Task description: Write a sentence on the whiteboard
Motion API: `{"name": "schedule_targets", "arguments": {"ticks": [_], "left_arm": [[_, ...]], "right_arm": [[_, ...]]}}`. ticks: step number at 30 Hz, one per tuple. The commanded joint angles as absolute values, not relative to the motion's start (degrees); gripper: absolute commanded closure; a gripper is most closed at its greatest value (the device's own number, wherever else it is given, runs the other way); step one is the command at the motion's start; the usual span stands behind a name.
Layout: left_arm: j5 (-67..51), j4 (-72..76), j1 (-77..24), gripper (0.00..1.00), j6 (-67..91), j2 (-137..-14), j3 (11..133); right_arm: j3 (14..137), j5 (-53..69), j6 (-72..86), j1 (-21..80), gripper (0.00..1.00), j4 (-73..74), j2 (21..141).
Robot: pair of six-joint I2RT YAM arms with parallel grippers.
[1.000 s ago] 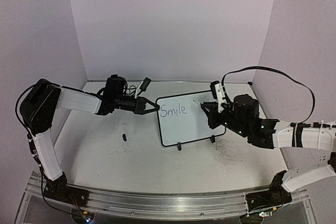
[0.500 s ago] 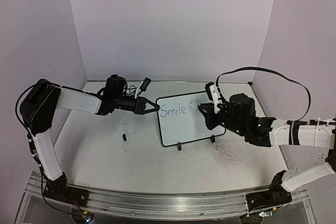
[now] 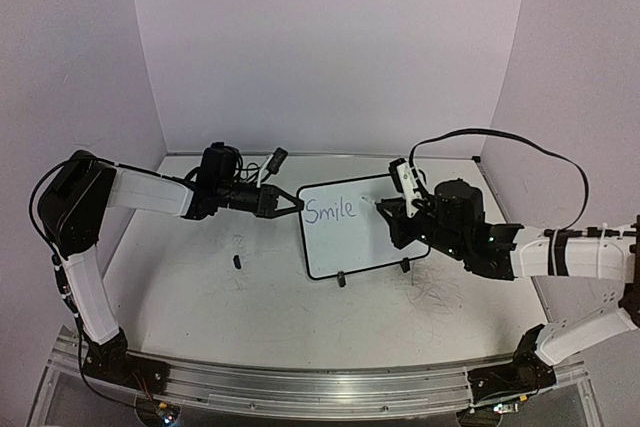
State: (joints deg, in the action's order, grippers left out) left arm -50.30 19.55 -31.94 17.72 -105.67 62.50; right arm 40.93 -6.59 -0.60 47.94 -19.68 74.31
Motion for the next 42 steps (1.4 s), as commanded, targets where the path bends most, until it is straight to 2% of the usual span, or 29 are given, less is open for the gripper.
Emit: {"name": "schedule_targets", "arguments": {"ticks": [1,9,14,21,31,42], "left_arm": [[-51.57,19.42,-31.93,1.0,17.88,-104.94,63.73],[-51.39,19.45,-31.9,1.0,17.93,-104.94,63.83],[-51.29,19.45,-31.9,1.0,17.93,-104.94,63.72],[-51.32,19.43,-31.9,1.0,17.92,-104.94,63.72],[-51.43,19.44,-31.91,1.0,17.84,-104.86,63.73],[-51.47,19.42,-31.9,1.0,17.75,-104.93,63.83]], "right_arm": [[43.03,-7.98,-0.49,48.77,1.0,-21.41,75.71],[44.97,-9.76,-1.17,51.64,1.0,-20.42,78.52],[44.22,-8.26,-0.49,51.73,1.0,-20.22,78.6],[42.48,-12.07,-0.44,51.68,1.0,-19.09,77.8],[44.41,-16.62,-0.44,51.68,1.0,-18.38,80.02],[45.53,-16.46,-0.44,51.67,1.0,-18.28,81.84]]}}
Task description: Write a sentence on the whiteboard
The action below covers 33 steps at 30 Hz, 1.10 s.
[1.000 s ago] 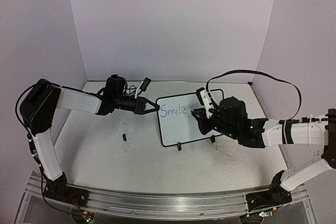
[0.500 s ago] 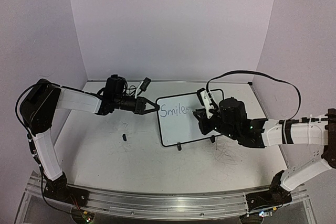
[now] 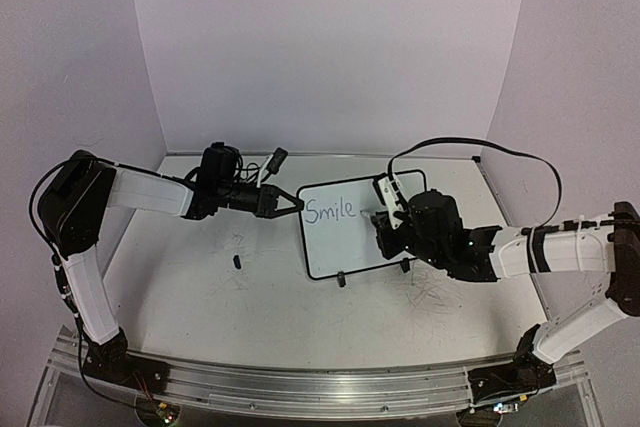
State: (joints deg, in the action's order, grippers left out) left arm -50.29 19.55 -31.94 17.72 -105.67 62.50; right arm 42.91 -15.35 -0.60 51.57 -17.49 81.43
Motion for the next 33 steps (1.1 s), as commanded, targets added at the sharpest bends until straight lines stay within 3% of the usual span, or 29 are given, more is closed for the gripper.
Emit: {"name": "schedule_targets", "arguments": {"ticks": [1,33], "left_arm": [[-51.44,19.44,-31.91,1.0,17.75,-104.94,63.8],[-51.62,19.42,-31.9,1.0,17.84,-104.59,63.65]], "right_arm": [[45.53,-16.5,-0.44,51.66,1.0,-18.29,81.93],[46.75,-19.72,2.83,51.63,1.0,-15.54,84.3]]}}
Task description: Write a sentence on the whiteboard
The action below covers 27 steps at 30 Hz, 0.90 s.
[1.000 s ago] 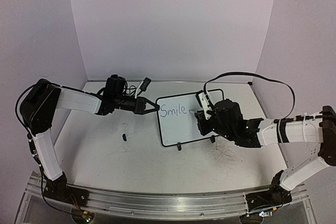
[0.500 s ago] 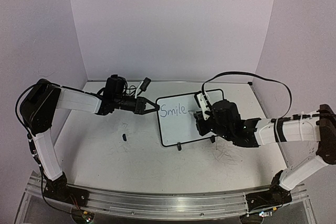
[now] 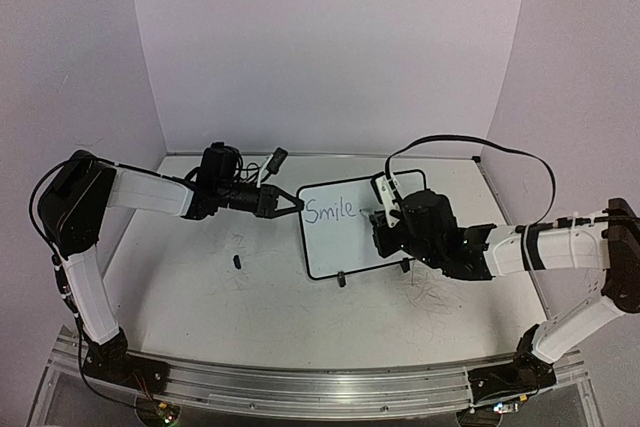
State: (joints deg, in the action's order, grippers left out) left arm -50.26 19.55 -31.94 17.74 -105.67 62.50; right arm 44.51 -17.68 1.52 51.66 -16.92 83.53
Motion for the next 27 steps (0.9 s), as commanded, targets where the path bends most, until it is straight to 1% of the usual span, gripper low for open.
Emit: {"name": "schedule_targets", "arguments": {"ticks": [1,6,8,10,14,17,27], "left_arm": [[-51.64,19.42,-31.9,1.0,17.84,-104.59,63.67],[-51.64,19.43,-31.9,1.0,17.84,-104.61,63.69],[-51.56,19.44,-31.92,1.0,17.84,-104.59,63.66],[-51.51,19.42,-31.91,1.0,17.85,-104.63,63.69],[-51.64,19.42,-31.93,1.0,17.86,-104.87,63.82],[-51.81,19.42,-31.9,1.0,18.02,-104.88,63.78],[-51.5,19.42,-31.9,1.0,17.76,-104.68,63.65]], "right_arm": [[46.7,-19.6,3.03,51.64,1.0,-15.0,84.26],[46.77,-17.08,4.65,52.46,1.0,-11.37,83.15],[46.49,-12.84,5.74,53.66,1.0,-10.88,79.75],[45.49,-6.91,7.49,54.01,1.0,-13.55,74.76],[45.56,-10.25,7.31,50.92,1.0,-15.01,70.17],[45.35,-12.55,4.11,47.79,1.0,-15.97,72.22],[47.9,-13.5,-1.32,47.67,1.0,-16.08,77.83]]}}
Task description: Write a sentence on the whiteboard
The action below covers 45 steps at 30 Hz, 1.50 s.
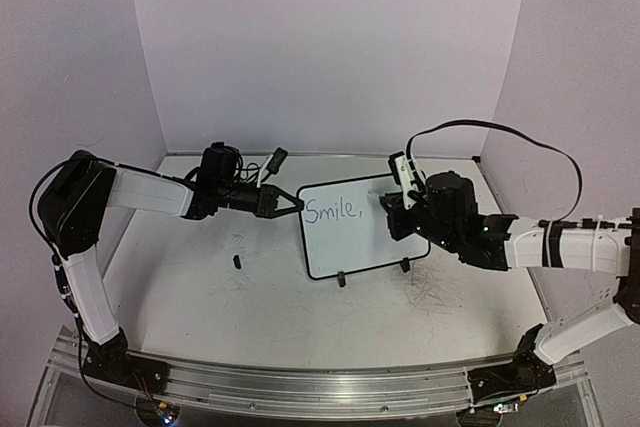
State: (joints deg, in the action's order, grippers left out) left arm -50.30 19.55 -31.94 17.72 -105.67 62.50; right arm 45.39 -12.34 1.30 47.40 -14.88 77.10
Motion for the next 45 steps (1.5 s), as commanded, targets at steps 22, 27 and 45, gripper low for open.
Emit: {"name": "schedule_targets", "arguments": {"ticks": [22,27,45], "left_arm": [[-51.73,19.46,-31.91,1.0,17.75,-104.65,63.76],[-51.69,19.42,-31.9,1.0,17.75,-104.55,63.66],[-51.75,19.42,-31.9,1.0,17.75,-104.47,63.73]], "right_arm": [[48.48,-15.34,-0.44,47.69,1.0,-18.56,81.19],[48.68,-16.46,-0.44,47.66,1.0,-18.63,82.23],[45.87,-15.91,3.07,47.66,1.0,-16.53,81.46]]}}
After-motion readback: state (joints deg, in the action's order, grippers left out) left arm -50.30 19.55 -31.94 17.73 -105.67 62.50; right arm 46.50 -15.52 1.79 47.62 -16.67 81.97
